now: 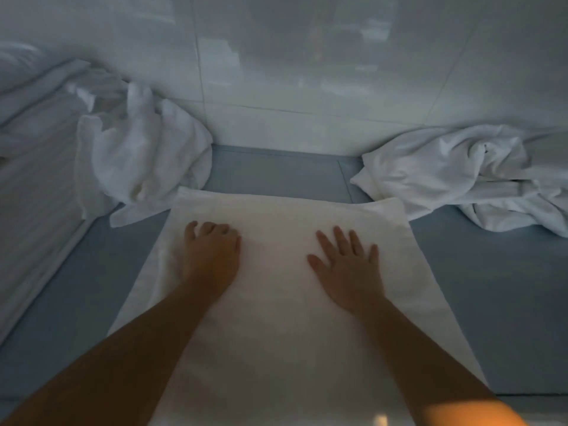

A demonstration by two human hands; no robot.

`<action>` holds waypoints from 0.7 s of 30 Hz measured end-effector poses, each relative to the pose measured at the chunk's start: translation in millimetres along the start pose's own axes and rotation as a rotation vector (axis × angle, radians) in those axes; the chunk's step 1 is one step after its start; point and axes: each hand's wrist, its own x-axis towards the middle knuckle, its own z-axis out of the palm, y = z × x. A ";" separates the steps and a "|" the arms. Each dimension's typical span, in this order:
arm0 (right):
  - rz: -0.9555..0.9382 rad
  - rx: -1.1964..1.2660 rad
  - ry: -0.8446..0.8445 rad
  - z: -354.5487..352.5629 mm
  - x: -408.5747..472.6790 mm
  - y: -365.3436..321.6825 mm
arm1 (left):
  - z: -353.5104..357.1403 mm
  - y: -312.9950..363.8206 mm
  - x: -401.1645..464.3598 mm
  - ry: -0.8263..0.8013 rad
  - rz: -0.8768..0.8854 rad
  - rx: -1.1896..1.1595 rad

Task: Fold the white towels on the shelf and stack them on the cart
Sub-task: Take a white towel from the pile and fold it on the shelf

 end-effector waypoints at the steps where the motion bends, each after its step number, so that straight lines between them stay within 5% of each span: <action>1: 0.010 -0.001 -0.017 -1.3 -0.3 1.4 | -6.7 3.6 -4.7 -0.021 0.021 0.020; 8: 0.038 0.026 -0.057 -13.9 -6.4 -27.6 | -15.1 35.7 -82.8 -0.273 0.073 -0.099; 14: -0.030 0.053 0.087 8.7 -56.8 -80.1 | -14.3 18.9 -88.8 -0.256 0.051 -0.069; 21: -0.019 0.058 0.010 -4.2 -60.7 -103.6 | -29.0 -29.0 -114.2 -0.264 -0.014 -0.058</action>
